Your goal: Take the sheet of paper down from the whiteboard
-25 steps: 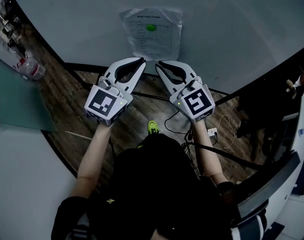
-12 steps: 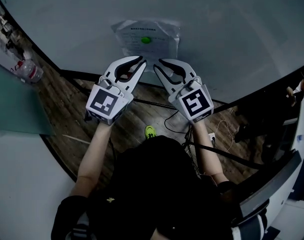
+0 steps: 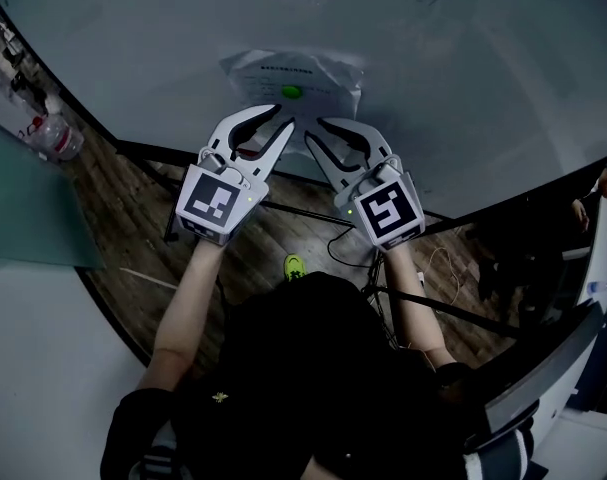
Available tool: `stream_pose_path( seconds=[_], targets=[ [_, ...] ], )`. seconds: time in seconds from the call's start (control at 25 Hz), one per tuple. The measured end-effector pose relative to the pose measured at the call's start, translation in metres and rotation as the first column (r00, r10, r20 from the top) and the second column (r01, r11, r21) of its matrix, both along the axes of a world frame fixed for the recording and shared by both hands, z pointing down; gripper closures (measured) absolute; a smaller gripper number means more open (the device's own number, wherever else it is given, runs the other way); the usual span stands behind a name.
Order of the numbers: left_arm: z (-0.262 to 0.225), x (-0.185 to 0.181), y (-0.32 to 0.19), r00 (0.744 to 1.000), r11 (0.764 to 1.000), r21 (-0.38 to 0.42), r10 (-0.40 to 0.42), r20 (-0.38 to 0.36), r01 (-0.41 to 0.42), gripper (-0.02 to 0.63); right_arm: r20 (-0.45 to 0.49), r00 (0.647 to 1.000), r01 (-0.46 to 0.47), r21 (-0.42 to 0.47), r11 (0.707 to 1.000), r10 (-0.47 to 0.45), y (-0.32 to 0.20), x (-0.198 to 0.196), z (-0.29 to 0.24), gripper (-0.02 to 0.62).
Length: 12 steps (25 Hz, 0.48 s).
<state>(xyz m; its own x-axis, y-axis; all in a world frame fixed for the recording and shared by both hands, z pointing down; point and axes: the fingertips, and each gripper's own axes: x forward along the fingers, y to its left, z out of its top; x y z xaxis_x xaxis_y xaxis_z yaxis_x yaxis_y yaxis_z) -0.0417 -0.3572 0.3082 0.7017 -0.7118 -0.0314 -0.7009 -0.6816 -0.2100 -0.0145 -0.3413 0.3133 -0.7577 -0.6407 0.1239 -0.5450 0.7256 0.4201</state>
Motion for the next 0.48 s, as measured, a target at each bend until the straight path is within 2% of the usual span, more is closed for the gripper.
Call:
stream_pose_path(
  seconds=[0.48],
  targets=[
    [0.008,0.007,-0.024,0.998,0.999,0.015,-0.041,0.051,0.04,0.471,0.015,1.0,0.006,-0.018,1.0,-0.006,-0.012,0.004,-0.002,0.515]
  ],
)
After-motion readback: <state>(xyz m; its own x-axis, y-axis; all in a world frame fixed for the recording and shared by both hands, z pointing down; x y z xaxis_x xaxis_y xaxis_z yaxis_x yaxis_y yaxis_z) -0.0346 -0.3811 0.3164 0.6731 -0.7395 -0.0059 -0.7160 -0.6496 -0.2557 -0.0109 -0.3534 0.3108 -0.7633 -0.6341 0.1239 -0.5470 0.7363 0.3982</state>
